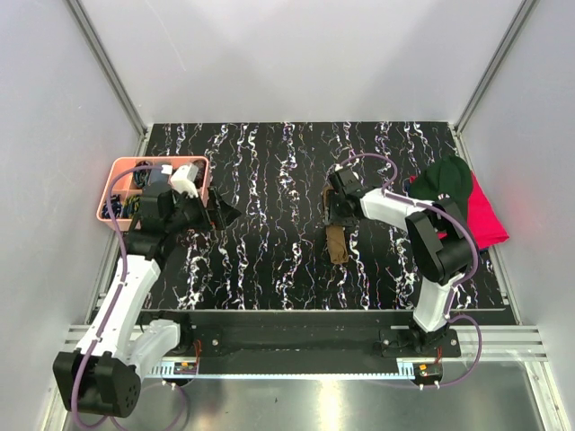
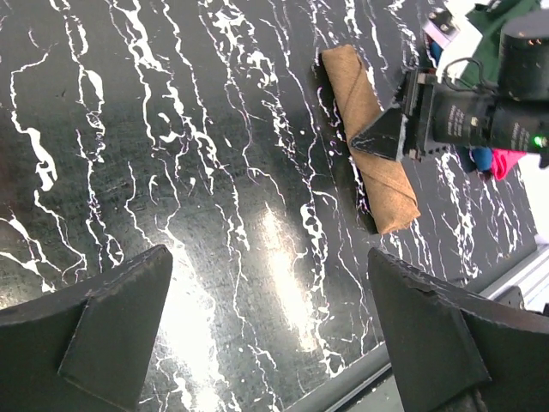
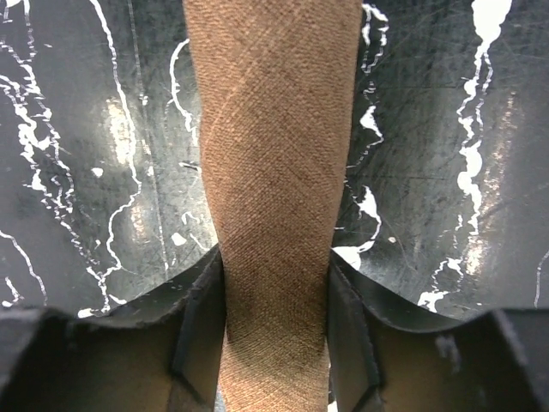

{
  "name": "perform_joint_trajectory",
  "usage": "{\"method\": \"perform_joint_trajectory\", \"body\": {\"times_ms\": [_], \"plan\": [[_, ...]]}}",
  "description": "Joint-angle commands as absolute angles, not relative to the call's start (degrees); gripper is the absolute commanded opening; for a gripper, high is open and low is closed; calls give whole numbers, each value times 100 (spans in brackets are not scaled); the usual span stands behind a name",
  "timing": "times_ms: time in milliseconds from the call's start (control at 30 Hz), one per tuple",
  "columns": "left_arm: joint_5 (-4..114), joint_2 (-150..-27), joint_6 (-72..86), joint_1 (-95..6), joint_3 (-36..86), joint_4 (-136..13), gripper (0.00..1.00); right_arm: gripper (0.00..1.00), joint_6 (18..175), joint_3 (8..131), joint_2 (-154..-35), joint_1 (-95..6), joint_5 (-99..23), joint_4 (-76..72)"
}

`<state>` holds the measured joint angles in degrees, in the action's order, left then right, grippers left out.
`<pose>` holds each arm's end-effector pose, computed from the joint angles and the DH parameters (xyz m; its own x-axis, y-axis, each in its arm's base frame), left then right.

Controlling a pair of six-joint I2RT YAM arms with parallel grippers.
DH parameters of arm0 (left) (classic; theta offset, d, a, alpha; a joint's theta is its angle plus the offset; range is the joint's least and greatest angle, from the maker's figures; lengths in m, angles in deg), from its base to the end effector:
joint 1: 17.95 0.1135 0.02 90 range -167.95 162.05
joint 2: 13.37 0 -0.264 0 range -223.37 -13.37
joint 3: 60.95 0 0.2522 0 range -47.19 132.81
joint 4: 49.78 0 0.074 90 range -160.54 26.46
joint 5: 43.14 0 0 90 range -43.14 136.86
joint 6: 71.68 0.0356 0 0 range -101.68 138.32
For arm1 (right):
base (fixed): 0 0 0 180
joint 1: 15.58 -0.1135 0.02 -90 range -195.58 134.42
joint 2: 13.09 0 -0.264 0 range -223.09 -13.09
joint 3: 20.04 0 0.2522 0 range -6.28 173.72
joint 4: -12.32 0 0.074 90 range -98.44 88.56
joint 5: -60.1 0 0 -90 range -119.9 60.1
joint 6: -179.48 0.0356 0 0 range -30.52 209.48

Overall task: Fold the napkin, place the utensils inside, and roll it up
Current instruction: Roll the napkin with the utensil

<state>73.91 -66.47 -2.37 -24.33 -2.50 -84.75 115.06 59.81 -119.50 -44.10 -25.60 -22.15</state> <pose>0.2014 -0.0388 0.2959 -0.6333 -0.2458 -0.7338 0.2866 0.8063 -0.5174 0.3292 0.1758 0.1582 -0.8852 0.0090 -0.4652 -0.0688 0.9863 0.1500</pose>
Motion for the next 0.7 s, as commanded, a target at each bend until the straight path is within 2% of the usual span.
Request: {"method": "perform_joint_trajectory", "body": {"times_ms": [0,133,267,467,667], "plan": [[8060,-6452,-13,-2200,-553,-8252,99,55,11348,5885,-12050,-4327,-2646,-2508],[7991,-6347,4,-2173,-570,-8252,99,81,11006,5824,-11488,-4327,-2840,-2438],[7894,-6329,13,-2147,-605,-8252,99,90,10777,5771,-10776,-4274,-2972,-2402],[7964,-6171,57,-2112,-640,-8104,99,97,10645,5569,-9546,-3976,-3658,-2298],[7930,-5231,-22,-2112,-930,-7445,99,100,10390,4217,-7606,-3765,-3517,-1410]]}}
